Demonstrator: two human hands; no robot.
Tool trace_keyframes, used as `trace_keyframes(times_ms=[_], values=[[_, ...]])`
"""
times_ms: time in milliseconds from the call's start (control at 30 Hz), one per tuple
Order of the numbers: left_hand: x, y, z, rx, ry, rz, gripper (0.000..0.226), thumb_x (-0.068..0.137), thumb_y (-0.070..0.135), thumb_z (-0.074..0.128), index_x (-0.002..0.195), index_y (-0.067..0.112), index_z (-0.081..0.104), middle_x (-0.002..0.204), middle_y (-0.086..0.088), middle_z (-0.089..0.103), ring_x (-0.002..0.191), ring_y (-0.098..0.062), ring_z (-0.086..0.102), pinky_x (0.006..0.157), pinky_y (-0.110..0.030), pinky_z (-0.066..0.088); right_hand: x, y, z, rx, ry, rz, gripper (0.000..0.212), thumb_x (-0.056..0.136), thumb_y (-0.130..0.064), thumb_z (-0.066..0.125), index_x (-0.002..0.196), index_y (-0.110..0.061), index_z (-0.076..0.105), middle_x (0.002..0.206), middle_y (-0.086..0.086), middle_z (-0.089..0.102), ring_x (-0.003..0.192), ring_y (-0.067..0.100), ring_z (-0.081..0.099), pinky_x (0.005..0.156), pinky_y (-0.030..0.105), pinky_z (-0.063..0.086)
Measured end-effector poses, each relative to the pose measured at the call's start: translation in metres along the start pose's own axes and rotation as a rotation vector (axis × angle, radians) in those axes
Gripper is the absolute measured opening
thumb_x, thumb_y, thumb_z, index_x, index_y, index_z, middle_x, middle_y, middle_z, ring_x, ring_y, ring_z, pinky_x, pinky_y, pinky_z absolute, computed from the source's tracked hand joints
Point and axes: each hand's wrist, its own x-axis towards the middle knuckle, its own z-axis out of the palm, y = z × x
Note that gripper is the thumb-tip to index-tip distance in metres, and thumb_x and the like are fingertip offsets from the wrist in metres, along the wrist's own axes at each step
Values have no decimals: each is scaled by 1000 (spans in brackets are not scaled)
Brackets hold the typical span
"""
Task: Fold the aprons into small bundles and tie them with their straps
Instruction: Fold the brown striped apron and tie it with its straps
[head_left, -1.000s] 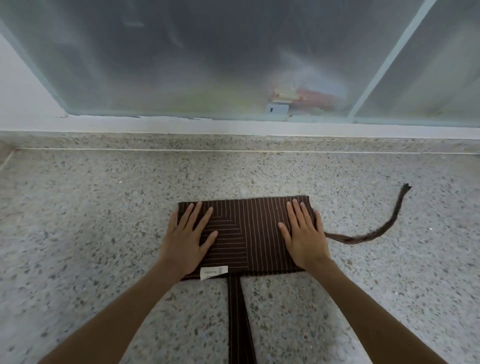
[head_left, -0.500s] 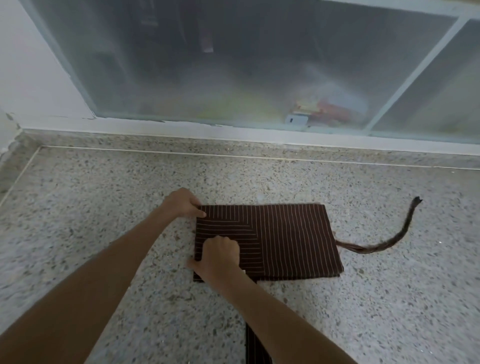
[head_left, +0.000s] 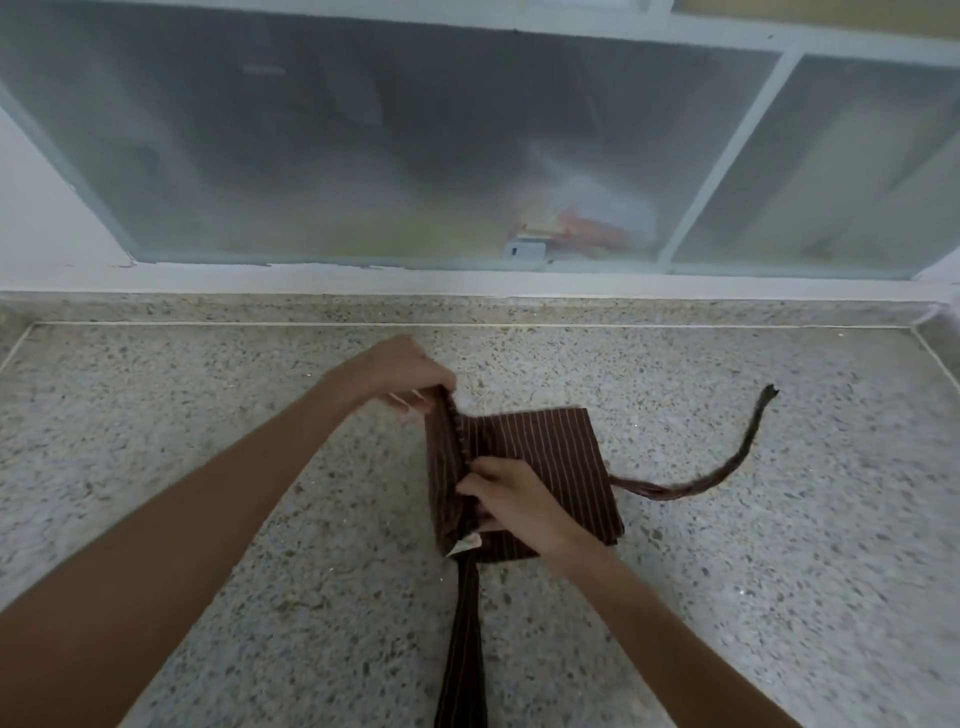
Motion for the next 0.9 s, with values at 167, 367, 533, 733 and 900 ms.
trace_keyframes(times_ms=[167, 367, 533, 733, 900], values=[[24, 80, 87, 189, 135, 135, 25, 78, 30, 63, 88, 8, 69, 69, -4, 72, 60, -11, 69, 61, -25, 57, -34, 33, -87, 241, 171, 103, 14, 97, -15, 48, 93, -12, 61, 88, 0, 66, 76, 8, 65, 59, 19, 54], [37, 85, 163, 326, 326, 325, 37, 86, 52, 56, 83, 16, 66, 80, 0, 70, 76, -16, 66, 72, -31, 52, -19, 95, -134, -158, 388, 150, 27, 95, -16, 49, 96, 5, 66, 94, 21, 69, 89, 33, 66, 83, 46, 53], [15, 11, 162, 606, 562, 809, 31, 94, 37, 41, 105, 19, 64, 108, 1, 66, 98, -19, 63, 78, -32, 50, -20, 115, -133, -697, 689, -207, 30, 90, -18, 57, 119, -14, 58, 109, 2, 63, 101, 21, 60, 82, 38, 53], [23, -62, 172, 912, 377, 559, 72, 94, 63, 12, 147, 16, 27, 153, -4, 25, 142, -16, 20, 113, -39, 14, 28, 117, -112, -1216, 451, -400, 59, 101, -41, 12, 141, -9, 39, 147, 7, 40, 137, 21, 35, 112, 42, 17], [35, -68, 182, 872, 315, 465, 75, 92, 66, 12, 149, 17, 18, 156, -1, 15, 144, -14, 11, 115, -39, 12, 44, 134, -108, -1272, 382, -341, 61, 99, -45, 17, 148, -10, 24, 155, 5, 22, 144, 18, 19, 113, 42, 12]])
